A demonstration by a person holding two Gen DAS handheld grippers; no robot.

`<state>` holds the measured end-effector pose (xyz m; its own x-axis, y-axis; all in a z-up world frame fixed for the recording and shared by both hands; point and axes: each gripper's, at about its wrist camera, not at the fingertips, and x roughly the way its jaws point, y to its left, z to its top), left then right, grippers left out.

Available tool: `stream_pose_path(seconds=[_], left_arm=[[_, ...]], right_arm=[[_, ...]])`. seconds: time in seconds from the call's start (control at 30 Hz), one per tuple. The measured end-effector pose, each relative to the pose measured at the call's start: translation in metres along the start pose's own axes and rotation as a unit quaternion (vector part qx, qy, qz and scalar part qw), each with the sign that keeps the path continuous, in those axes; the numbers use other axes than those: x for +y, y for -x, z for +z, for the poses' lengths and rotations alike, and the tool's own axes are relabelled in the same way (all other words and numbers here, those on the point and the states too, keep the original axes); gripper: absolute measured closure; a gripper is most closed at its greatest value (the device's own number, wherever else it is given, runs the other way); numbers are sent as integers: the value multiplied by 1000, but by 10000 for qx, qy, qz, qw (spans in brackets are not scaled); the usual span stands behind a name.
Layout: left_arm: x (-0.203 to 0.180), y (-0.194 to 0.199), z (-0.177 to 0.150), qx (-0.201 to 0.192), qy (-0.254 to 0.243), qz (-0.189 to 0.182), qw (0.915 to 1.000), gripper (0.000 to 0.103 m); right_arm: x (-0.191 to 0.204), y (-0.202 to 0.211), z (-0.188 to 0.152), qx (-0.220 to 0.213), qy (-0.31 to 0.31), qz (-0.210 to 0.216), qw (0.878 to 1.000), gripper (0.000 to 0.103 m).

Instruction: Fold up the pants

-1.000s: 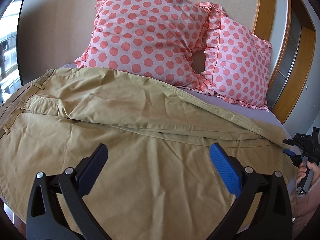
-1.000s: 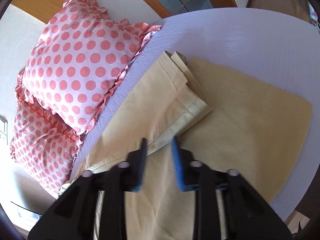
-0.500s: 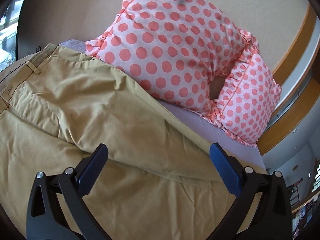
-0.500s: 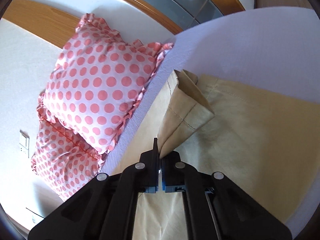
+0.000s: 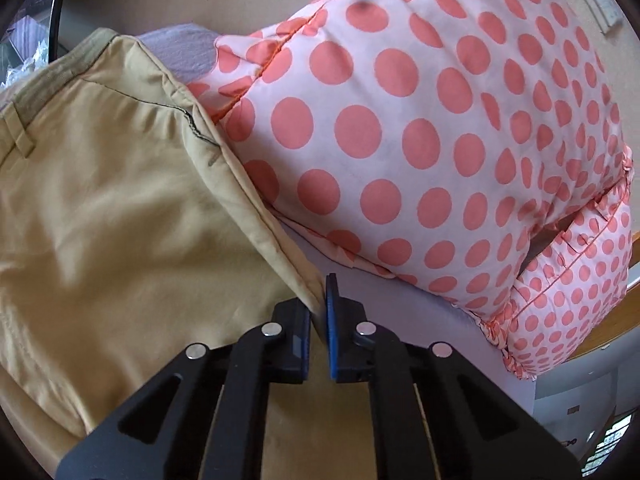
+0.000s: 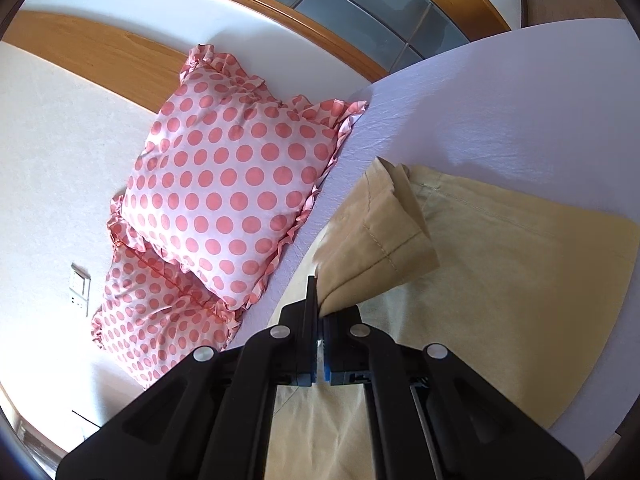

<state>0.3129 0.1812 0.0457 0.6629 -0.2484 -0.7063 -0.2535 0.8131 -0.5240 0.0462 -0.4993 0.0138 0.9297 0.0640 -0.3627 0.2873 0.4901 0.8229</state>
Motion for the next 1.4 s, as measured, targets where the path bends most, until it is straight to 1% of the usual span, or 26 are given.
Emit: stream_pose_path(seconds=[0.03, 0.1, 0.17, 0.23, 0.3, 0.4, 0.47, 0.53, 0.67, 0.73, 0.9, 1.0, 1.03, 1.07, 1.1, 1.13, 1.2, 1.23, 1.27, 1.3, 1.33, 1.37, 1.4], left_arm=[[-2, 18, -8, -171, -160, -15, 9997, 99], [-3, 63, -31, -532, -382, -198, 9977, 99], [2, 111, -63, -813, -549, -371, 9945, 99], [14, 153, -100, -1005, -694, -407, 9917, 99], [31, 179, -138, -1027, -716, -348, 9915, 99], [58, 188, -185, -734, -446, -326, 9958, 99], [74, 191, -205, -616, -270, -296, 9973, 99], [80, 195, -219, -644, -216, -255, 9974, 99], [86, 202, -231, -723, -243, -238, 9968, 99], [88, 202, -235, -710, -305, -207, 9968, 99], [95, 200, -239, -627, -313, -271, 9972, 99], [98, 200, -242, -596, -371, -265, 9972, 98], [98, 200, -243, -579, -404, -263, 9972, 97], [98, 200, -244, -570, -442, -254, 9971, 94], [99, 202, -246, -584, -468, -258, 9969, 92], [100, 203, -247, -600, -497, -265, 9966, 90], [104, 208, -251, -669, -530, -249, 9960, 79], [106, 211, -253, -706, -523, -268, 9958, 77], [109, 214, -254, -735, -508, -307, 9955, 75], [111, 216, -255, -761, -491, -350, 9953, 74], [114, 219, -256, -795, -474, -386, 9950, 73], [116, 222, -257, -830, -461, -411, 9946, 72], [117, 224, -258, -865, -451, -436, 9943, 70]], right_arm=[[1, 5, 1, -54, 45, -1, 10000, 101], [1, 18, 5, -159, 86, 9, 9998, 101], [-2, 34, 7, -265, 126, -29, 9996, 101], [-9, 47, 6, -322, 144, -86, 9993, 101], [-18, 58, 3, -332, 134, -176, 9992, 101], [-31, 65, -3, -285, 95, -377, 9988, 101], [-40, 66, -6, -198, 55, -464, 9987, 101], [-45, 66, -10, -160, 34, -537, 9984, 101], [-55, 70, -14, -124, -45, -612, 9980, 101], [-57, 72, -16, -127, -72, -631, 9979, 101], [-58, 75, -20, -127, -72, -713, 9974, 101], [-55, 80, -21, -161, 74, -937, 9954, 101], [-54, 84, -20, -263, 78, -1052, 9941, 94], [-54, 89, -19, -405, 90, -1228, 9916, 73], [-55, 94, -17, -571, 99, -1359, 9890, 58], [-56, 97, -16, -719, 127, -1433, 9870, 37], [-59, 95, -13, -723, 190, -1441, 9867, 37], [-60, 93, -13, -718, 238, -1419, 9870, 42], [-60, 89, -14, -656, 302, -1371, 9879, 48], [-59, 84, -16, -559, 349, -1252, 9899, 52], [-58, 79, -20, -504, 416, -1176, 9909, 58], [-54, 77, -24, -522, 562, -1175, 9901, 59], [-51, 72, -27, -450, 719, -1138, 9899, 62]])
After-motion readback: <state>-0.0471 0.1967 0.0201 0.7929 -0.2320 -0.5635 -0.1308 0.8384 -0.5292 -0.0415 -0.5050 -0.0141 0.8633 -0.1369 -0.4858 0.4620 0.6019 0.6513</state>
